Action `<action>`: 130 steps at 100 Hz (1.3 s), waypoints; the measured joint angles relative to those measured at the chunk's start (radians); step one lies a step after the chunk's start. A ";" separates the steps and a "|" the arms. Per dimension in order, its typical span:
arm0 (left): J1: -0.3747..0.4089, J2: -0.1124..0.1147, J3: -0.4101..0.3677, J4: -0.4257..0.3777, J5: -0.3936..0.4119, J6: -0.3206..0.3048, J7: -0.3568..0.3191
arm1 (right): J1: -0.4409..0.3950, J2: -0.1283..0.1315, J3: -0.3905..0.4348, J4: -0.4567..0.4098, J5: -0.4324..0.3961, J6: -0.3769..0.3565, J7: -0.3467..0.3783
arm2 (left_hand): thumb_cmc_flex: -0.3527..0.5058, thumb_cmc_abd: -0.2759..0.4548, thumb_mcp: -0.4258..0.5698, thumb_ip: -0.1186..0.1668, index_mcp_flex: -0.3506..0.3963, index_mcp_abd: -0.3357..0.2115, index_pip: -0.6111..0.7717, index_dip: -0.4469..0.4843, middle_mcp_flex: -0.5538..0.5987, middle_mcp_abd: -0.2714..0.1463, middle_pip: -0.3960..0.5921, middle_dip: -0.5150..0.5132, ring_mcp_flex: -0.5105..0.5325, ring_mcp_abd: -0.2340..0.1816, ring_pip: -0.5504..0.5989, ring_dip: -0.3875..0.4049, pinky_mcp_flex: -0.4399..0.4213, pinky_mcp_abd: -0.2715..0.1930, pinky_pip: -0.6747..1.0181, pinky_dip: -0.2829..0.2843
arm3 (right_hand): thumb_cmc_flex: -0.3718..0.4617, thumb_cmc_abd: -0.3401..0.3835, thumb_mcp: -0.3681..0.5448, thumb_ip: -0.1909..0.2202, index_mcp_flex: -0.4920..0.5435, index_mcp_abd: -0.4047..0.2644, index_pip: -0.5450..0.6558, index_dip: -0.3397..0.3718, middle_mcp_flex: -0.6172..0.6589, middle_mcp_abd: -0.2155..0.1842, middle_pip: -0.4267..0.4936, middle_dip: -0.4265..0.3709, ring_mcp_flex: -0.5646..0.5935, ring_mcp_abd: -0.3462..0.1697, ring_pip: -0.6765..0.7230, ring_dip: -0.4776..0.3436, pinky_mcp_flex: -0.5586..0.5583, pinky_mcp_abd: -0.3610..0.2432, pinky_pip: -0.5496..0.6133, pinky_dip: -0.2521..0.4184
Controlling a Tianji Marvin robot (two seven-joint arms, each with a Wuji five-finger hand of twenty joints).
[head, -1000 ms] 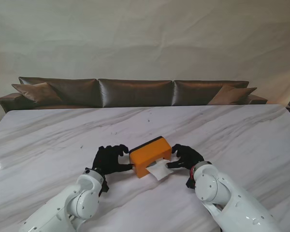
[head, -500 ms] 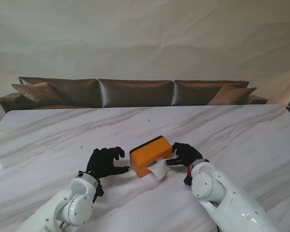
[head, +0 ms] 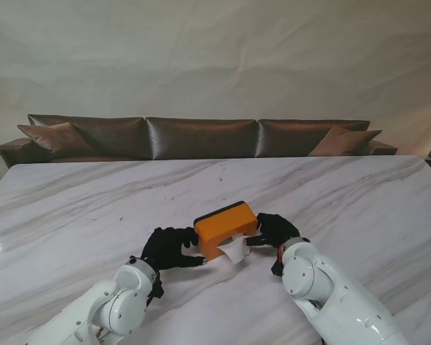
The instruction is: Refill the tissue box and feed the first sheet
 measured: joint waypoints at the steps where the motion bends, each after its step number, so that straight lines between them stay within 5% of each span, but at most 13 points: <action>1: -0.002 0.000 0.003 0.001 0.000 0.005 0.000 | -0.001 0.000 0.001 -0.001 0.000 0.000 -0.001 | 0.000 0.000 0.000 0.000 0.000 0.000 0.000 0.000 0.000 0.000 0.000 0.001 0.000 0.000 0.000 0.000 0.001 0.000 0.000 0.000 | 0.000 0.000 0.000 0.000 0.001 0.001 0.000 0.000 0.003 0.000 0.000 0.000 0.000 0.000 0.000 0.000 0.000 0.000 0.000 0.000; 26: -0.056 -0.006 0.043 0.044 -0.004 0.043 -0.018 | -0.043 0.002 0.024 -0.036 0.014 -0.017 -0.013 | 0.000 0.000 0.000 0.000 0.000 0.079 0.000 0.001 0.000 0.007 0.000 0.001 0.000 0.000 0.001 0.003 0.007 0.000 0.001 0.000 | -0.002 0.000 0.000 0.000 0.074 0.060 0.008 0.017 0.078 -0.011 0.000 0.000 0.028 0.000 0.002 0.000 0.011 0.000 0.002 0.000; 73: -0.093 -0.006 0.056 0.096 0.010 0.068 -0.024 | -0.056 -0.001 0.012 -0.053 0.030 -0.019 -0.028 | 0.000 0.024 -0.001 0.000 0.000 0.081 -0.022 0.001 0.000 0.009 0.000 0.001 0.034 0.000 0.013 0.011 0.019 0.000 0.000 0.000 | -0.041 0.000 0.000 0.000 0.162 0.030 0.051 0.034 0.138 -0.012 0.000 0.019 0.068 0.000 0.012 0.000 0.035 0.000 0.015 0.000; 102: -0.133 -0.028 0.073 0.188 -0.084 0.017 0.075 | -0.065 -0.016 0.008 -0.053 0.076 -0.031 -0.085 | 0.027 0.127 -0.036 0.000 0.136 0.081 0.018 0.002 0.121 0.022 0.001 0.001 0.097 0.000 0.046 0.012 0.041 0.000 0.000 0.000 | -0.053 0.000 0.003 -0.001 0.274 0.035 0.082 0.015 0.242 -0.012 0.000 0.033 0.133 -0.001 0.043 0.002 0.072 0.000 0.050 -0.001; 130: -0.131 -0.054 0.057 0.221 -0.133 -0.043 0.153 | -0.081 -0.026 0.008 -0.062 0.106 -0.033 -0.142 | 0.040 0.170 -0.062 0.000 0.331 0.091 0.102 0.023 0.307 0.073 0.050 0.007 0.203 0.002 0.102 0.016 0.077 -0.003 0.001 0.000 | -0.040 -0.067 0.222 -0.196 0.367 0.036 0.261 -0.130 0.362 0.000 0.026 0.051 0.207 -0.004 0.074 0.002 0.123 0.006 0.089 -0.004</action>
